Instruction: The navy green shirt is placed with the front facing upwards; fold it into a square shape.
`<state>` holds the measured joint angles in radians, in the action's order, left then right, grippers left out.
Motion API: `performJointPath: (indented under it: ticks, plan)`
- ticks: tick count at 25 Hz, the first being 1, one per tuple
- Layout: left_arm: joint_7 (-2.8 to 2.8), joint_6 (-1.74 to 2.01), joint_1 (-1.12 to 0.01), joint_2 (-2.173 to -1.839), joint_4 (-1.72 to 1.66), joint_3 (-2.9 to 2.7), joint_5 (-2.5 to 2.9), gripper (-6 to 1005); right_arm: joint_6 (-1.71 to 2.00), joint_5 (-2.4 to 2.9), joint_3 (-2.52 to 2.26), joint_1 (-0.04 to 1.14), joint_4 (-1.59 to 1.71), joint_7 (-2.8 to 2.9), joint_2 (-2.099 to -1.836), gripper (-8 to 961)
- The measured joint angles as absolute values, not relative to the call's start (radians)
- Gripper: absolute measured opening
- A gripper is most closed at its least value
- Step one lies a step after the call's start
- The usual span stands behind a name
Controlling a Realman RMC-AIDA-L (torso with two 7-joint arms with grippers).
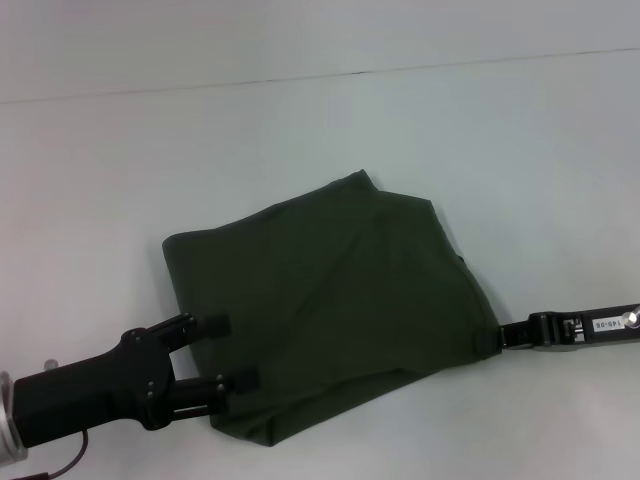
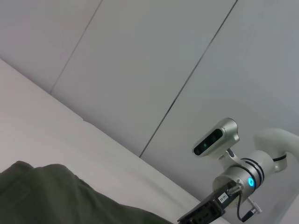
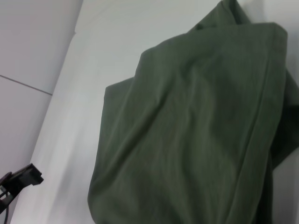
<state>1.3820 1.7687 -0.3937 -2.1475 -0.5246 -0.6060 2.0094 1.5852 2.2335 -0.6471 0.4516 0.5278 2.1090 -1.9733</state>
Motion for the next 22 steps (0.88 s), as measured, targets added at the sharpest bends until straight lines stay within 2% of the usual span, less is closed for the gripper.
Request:
performJointPath:
  ticks: [6, 22]
  plan:
    - [1.382, 1.771, -0.394, -2.148, -0.525, -0.606, 2.01, 963, 1.58, 2.233, -0.641, 0.447, 0.529, 2.109, -1.971, 20]
    - [1.388, 1.768, -0.401, -2.146, -0.525, -0.606, 2.01, 963, 1.582, 2.231, -0.616, 0.419, 0.529, 2.122, -1.957, 55]
